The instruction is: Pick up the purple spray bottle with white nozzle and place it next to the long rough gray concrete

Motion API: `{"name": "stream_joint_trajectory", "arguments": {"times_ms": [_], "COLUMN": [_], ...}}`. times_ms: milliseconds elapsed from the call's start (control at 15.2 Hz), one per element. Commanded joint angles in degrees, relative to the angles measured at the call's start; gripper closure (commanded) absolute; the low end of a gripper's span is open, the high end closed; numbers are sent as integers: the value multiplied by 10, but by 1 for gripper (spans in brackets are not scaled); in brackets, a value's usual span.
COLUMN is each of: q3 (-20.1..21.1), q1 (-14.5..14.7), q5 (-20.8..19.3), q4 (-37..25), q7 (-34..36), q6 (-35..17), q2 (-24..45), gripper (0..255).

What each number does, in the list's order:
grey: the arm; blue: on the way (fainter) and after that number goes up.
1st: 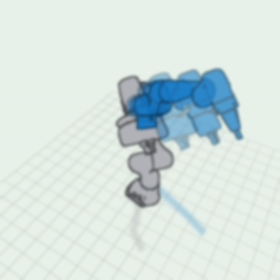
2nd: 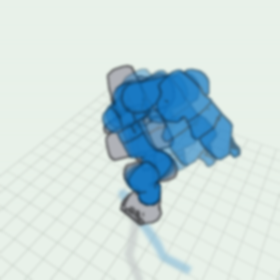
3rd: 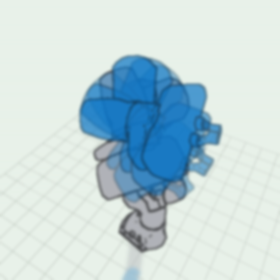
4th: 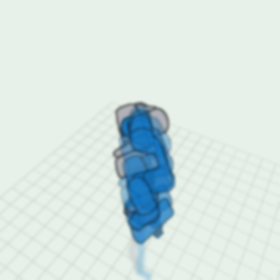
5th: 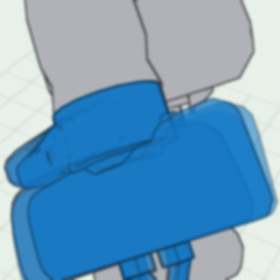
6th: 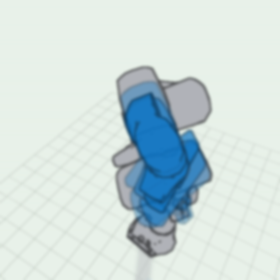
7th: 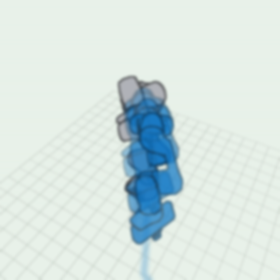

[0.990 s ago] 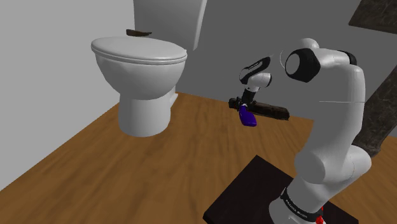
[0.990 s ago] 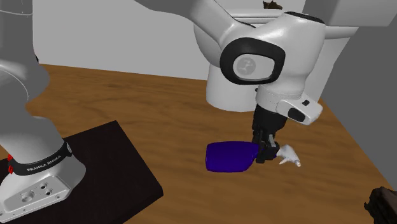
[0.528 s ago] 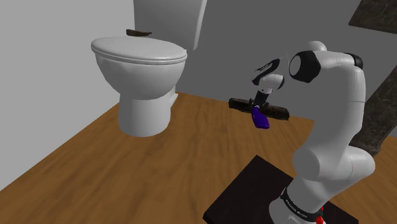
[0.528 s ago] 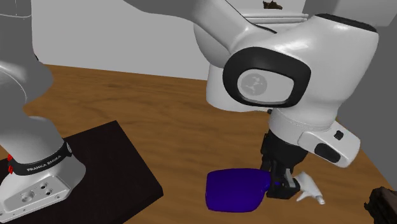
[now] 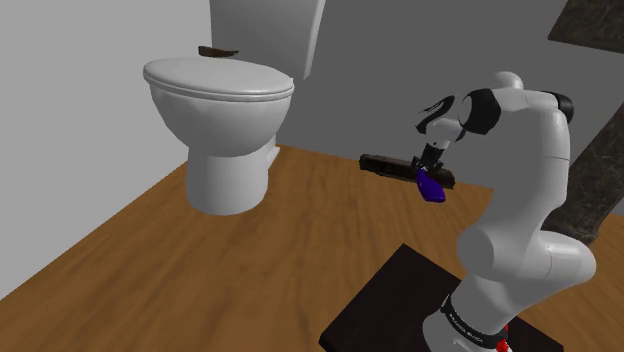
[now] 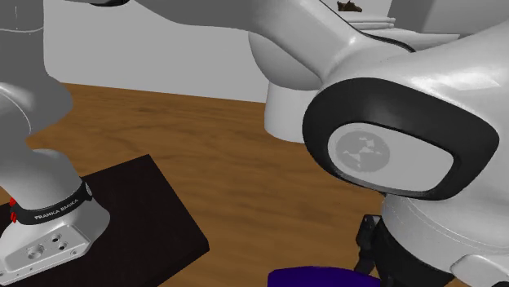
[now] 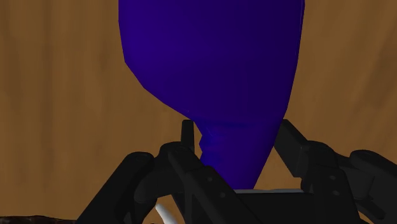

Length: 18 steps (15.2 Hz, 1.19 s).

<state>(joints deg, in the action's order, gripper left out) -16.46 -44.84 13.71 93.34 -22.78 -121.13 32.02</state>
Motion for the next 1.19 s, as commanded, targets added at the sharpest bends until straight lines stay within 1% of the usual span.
{"name": "stream_joint_trajectory", "arguments": {"times_ms": [0, 330, 660, 1122], "q3": [-3, -8, -10, -5], "q1": [-21, -76, -134, -135], "q5": [4, 13, 22, 29], "q4": [-21, -102, -211, -198], "q7": [-22, -71, -111, -116], "q6": [8, 45, 93, 56], "q2": [15, 64, 128, 152], "gripper": [255, 255, 255, 255]}}
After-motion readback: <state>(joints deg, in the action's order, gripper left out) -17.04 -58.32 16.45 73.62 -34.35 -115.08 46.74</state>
